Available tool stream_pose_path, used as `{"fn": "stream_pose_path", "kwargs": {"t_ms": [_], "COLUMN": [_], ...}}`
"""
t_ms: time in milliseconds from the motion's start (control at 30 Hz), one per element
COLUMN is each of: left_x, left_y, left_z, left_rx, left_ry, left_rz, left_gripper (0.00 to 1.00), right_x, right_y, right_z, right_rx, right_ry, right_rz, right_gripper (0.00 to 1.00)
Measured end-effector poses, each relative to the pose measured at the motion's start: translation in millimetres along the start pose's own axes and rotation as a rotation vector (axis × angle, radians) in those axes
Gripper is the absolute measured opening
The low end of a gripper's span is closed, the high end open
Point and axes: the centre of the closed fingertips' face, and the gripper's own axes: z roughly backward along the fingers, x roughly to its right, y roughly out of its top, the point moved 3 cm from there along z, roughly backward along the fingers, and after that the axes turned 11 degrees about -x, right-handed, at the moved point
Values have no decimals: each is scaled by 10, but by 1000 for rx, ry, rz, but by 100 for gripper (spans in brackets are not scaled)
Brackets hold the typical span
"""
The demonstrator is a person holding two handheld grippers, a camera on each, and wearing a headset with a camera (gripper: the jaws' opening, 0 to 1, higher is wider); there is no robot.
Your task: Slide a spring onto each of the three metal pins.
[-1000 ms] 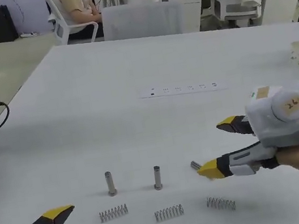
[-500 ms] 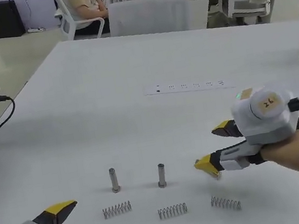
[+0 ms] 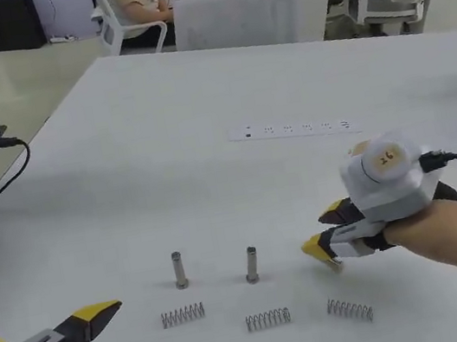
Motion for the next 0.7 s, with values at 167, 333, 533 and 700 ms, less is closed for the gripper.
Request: {"fn": "stream_pose_path", "kwargs": {"t_ms": [167,333,533,700], "left_x": [1,3,5,-1], "left_y": [-4,-7,-11,-9], "left_z": [0,-3,-6,-2], "left_rx": [0,-2,-5,-3], "left_ry": [-3,-6,-9,-7], "left_rz": [3,3,4,4], "left_gripper": [82,82,82,81], "right_x": [9,21,16,27], "right_y": [-11,-46,-48,-44], "right_z": [-63,-124,-176,-201], "right_rx": [-33,-77,-100,-116], "right_ry": [-16,-16,-9,-11], "right_rz": [-11,-32,-43,-46], "right_gripper": [21,17,14,11]}}
